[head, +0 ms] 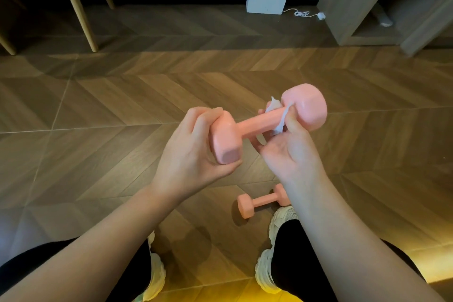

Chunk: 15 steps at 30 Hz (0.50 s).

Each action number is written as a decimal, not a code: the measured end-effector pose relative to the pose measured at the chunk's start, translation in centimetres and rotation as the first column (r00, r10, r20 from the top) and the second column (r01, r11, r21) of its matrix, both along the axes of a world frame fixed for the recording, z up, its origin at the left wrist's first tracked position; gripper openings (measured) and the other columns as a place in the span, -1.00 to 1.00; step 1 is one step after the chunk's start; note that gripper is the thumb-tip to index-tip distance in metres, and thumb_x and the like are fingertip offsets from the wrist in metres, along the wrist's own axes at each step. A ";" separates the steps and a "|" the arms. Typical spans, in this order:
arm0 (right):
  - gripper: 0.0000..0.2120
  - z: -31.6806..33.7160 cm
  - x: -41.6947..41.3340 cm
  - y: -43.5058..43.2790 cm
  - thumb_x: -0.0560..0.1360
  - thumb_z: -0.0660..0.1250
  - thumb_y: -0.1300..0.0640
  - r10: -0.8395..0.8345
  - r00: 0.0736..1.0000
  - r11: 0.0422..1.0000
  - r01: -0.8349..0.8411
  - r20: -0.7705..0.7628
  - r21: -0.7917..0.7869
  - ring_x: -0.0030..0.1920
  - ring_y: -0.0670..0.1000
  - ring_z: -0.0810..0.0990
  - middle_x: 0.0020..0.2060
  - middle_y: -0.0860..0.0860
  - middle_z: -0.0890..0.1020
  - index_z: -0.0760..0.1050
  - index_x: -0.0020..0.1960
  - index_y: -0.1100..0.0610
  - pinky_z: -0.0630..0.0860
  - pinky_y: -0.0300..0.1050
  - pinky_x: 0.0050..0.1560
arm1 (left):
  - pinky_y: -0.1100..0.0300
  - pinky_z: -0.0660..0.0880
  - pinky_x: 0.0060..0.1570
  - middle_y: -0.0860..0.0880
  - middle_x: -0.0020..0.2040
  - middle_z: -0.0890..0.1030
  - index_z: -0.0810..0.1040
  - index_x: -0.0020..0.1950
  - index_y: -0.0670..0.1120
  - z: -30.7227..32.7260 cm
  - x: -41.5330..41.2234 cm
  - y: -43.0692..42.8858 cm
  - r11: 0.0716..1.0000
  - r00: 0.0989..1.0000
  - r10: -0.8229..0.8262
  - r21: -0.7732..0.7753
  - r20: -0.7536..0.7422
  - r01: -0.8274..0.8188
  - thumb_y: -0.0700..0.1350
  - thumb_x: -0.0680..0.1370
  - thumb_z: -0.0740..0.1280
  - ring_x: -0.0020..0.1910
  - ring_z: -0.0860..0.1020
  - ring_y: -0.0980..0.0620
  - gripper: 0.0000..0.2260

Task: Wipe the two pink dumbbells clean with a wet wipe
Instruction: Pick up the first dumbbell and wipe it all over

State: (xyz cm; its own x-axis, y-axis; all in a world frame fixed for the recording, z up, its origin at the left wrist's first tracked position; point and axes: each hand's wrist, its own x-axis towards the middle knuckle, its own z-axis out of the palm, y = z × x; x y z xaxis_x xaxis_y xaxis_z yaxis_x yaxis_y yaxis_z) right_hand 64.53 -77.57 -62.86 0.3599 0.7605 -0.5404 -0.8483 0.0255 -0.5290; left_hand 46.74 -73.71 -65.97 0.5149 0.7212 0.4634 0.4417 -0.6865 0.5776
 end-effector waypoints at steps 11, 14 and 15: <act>-0.64 0.7 0.4 -0.2 0.49 0.34 0.02 0.075 0.985 0.981 -0.101 0.155 0.163 0.04 0.00 0.67 -0.07 0.00 0.65 0.50 0.25 0.11 0.59 -0.10 0.00 | -0.03 0.63 -0.18 -0.34 -0.13 0.63 0.67 0.07 -0.19 1.4 0.5 0.3 -0.098 0.924 0.144 -0.924 0.354 0.370 0.43 0.48 0.10 -0.31 0.62 -0.21 -0.27; -0.45 0.8 -0.1 -0.3 0.39 0.41 0.01 0.075 0.981 0.977 -0.108 0.178 0.186 0.05 0.00 0.66 -0.04 0.01 0.63 0.44 0.35 0.10 0.59 -0.11 -0.01 | -0.08 0.64 -0.06 -0.33 -0.03 0.63 0.55 0.26 -0.21 1.6 0.3 0.1 -0.244 0.874 0.235 -0.845 0.425 0.477 0.37 0.48 0.21 -0.15 0.65 -0.25 -0.31; -0.41 0.8 -0.2 -0.3 0.38 0.40 0.01 0.065 0.981 0.977 -0.100 0.184 0.188 0.05 0.00 0.66 -0.04 0.02 0.63 0.41 0.38 0.10 0.58 -0.11 0.00 | -0.06 0.64 -0.06 -0.30 0.02 0.62 0.50 0.32 -0.18 1.5 0.4 -0.2 -0.194 0.847 0.258 -0.834 0.464 0.516 0.33 0.46 0.30 -0.10 0.64 -0.24 -0.33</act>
State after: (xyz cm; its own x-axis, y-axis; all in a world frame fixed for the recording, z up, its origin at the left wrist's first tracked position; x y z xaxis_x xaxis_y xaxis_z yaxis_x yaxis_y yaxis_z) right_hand 64.30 -77.83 -62.04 0.3679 0.8758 -0.3125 -0.7457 0.0772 -0.6618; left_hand 47.11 -73.95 -64.49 0.7508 0.4312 -0.5004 -0.0521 0.7938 0.6059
